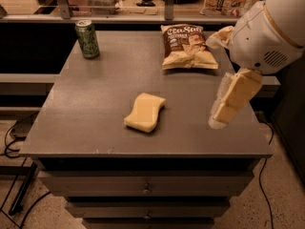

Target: Pick sponge

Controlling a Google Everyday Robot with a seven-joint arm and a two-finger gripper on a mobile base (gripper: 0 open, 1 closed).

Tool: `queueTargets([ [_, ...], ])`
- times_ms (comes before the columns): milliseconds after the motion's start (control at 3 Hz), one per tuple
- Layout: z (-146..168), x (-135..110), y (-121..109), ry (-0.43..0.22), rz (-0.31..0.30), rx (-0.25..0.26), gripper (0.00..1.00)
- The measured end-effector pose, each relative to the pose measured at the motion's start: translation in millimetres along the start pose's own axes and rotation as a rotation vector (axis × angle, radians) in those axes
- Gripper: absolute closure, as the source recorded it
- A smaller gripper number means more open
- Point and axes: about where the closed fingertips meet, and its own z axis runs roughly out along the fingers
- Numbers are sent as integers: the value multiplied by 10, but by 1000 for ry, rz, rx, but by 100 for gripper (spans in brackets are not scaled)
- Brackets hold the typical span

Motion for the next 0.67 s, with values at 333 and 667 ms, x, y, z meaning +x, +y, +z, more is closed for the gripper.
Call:
queueTargets([
  [333,0,0,0,0,0,0,0],
  [667,184,-35,14,-67,53,-16,0],
])
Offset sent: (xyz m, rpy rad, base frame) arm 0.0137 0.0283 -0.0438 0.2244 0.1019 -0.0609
